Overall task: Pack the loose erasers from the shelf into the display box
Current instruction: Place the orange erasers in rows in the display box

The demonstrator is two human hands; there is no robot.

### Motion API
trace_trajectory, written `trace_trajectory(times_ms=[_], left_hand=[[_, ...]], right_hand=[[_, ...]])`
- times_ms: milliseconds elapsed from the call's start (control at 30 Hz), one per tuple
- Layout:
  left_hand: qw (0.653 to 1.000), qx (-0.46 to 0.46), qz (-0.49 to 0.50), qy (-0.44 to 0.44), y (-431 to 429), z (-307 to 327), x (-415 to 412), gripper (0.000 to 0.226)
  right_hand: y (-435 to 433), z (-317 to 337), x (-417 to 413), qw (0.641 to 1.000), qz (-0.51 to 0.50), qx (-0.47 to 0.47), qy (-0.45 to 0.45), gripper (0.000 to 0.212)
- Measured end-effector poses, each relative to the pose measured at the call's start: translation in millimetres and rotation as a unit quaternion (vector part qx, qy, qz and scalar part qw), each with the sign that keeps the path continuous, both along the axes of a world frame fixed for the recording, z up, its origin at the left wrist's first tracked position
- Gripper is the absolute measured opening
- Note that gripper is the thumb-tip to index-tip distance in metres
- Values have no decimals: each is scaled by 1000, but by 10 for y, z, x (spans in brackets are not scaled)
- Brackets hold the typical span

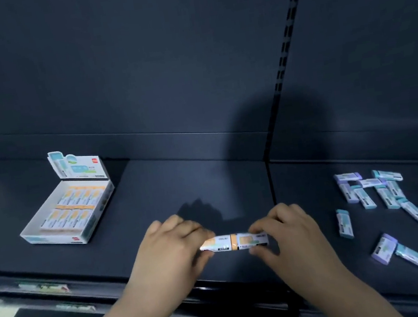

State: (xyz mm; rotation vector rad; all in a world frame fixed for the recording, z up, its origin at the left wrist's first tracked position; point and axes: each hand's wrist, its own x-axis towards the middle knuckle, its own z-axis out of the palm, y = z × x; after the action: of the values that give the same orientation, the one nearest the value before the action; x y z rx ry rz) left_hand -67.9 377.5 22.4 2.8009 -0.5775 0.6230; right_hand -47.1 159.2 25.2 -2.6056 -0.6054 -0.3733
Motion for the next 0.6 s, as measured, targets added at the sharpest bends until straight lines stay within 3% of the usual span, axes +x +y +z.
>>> trace_trajectory(times_ms=[333,500,600], left_hand=[[1000,-5,16,-4,942,-60,19,31],[995,-89,13,37,1748,-20,138,66],[995,-96,1,40,2308,-8,210,61]], right_hand=[[971,-52,79,999,4,11,31,27],[1793,-48,116,999,-26,19,40,30],[2335,-44,136,998,-37,36,35,28]])
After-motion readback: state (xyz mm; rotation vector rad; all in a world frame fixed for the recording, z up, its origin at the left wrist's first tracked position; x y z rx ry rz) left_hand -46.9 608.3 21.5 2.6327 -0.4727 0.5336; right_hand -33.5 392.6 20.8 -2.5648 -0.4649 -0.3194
